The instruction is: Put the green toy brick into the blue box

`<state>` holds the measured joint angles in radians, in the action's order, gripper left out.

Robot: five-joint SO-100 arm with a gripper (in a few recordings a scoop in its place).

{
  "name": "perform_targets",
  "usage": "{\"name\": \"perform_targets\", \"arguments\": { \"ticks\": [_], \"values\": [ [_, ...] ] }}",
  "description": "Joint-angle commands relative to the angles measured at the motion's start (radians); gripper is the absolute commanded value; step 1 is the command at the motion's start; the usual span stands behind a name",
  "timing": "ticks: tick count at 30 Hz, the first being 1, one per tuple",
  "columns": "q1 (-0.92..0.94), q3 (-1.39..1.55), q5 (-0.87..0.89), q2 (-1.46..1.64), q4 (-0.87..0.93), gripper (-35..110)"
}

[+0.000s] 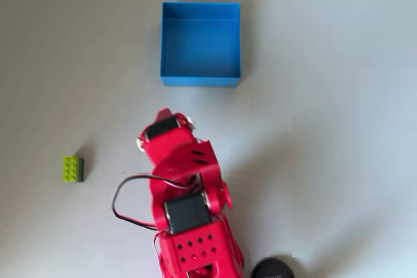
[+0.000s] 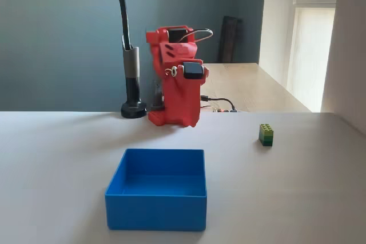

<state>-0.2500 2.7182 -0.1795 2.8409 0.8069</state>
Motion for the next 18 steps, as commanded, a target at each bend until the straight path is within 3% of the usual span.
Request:
{"name": "perform_targets", "arguments": {
  "ticks": [1, 8, 12, 18],
  "values": [
    [-0.055, -0.219, -0.115, -0.219, 0.020, 0],
    [-0.115, -0.515, -0.354, -0.535, 0.215, 0],
    [-0.166, -0.650, -0.486, -0.683, 0.331, 27],
    [-0.245, -0.867, -0.611, -0.868, 0.476, 34]
  ]
}}
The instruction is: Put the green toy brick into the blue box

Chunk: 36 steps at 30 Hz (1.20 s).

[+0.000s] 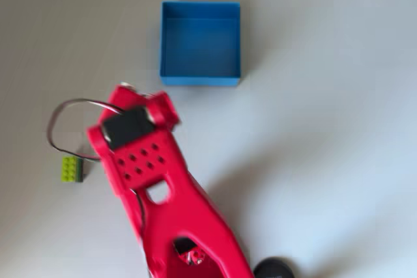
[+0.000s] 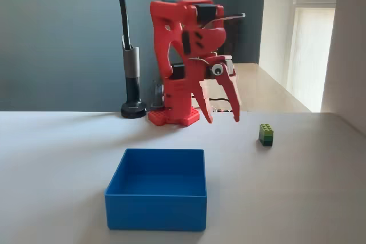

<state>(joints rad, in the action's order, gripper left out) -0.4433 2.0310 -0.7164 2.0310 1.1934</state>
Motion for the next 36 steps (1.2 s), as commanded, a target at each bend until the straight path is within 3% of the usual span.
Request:
{"name": "perform_targets", "arguments": {
  "ticks": [1, 11, 24, 36],
  "values": [
    [-0.066, -0.222, -0.083, -0.091, 0.127, 34],
    [-0.209, -0.459, -0.193, -0.339, 0.359, 31],
    [-0.373, -0.462, -0.199, -0.497, 0.391, 29],
    [-0.472, -0.566, -0.101, -0.555, 0.391, 31]
  ]
}}
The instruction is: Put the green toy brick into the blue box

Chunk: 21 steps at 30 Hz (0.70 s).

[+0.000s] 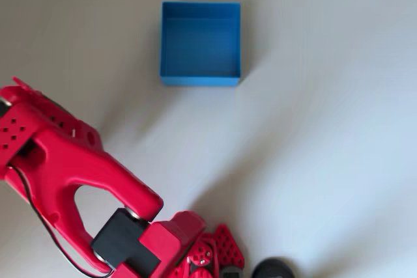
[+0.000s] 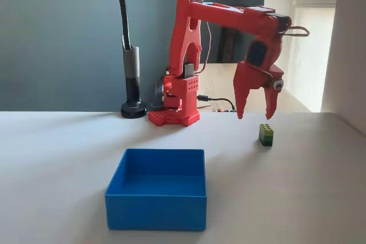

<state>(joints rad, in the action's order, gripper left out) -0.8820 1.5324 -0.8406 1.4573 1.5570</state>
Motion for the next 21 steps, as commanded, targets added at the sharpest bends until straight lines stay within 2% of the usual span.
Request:
{"name": "perform_targets", "arguments": {
  "ticks": [1, 13, 21],
  "values": [
    [-0.038, -0.074, 0.034, 0.011, 0.028, 31],
    [-0.064, -0.110, 0.150, -0.089, 0.015, 31],
    [-0.072, -0.069, 0.173, -0.126, -0.083, 31]
  ]
}}
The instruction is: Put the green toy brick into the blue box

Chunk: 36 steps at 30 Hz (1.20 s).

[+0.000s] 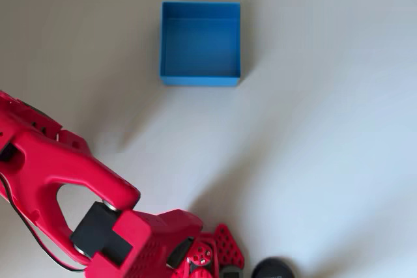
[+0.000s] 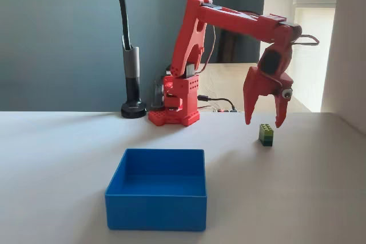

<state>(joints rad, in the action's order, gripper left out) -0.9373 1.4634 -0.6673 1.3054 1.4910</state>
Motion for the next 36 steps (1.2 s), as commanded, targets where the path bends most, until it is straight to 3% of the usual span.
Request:
{"name": "perform_targets", "arguments": {
  "ticks": [1, 12, 25, 36],
  "values": [
    [-0.018, 0.008, 0.002, 0.025, -0.029, 32],
    [-0.057, -0.012, 0.114, -0.040, -0.063, 29],
    [-0.089, -0.037, 0.225, -0.058, -0.061, 0],
    [-0.086, -0.095, 0.276, -0.046, -0.061, 0]
  ]
}}
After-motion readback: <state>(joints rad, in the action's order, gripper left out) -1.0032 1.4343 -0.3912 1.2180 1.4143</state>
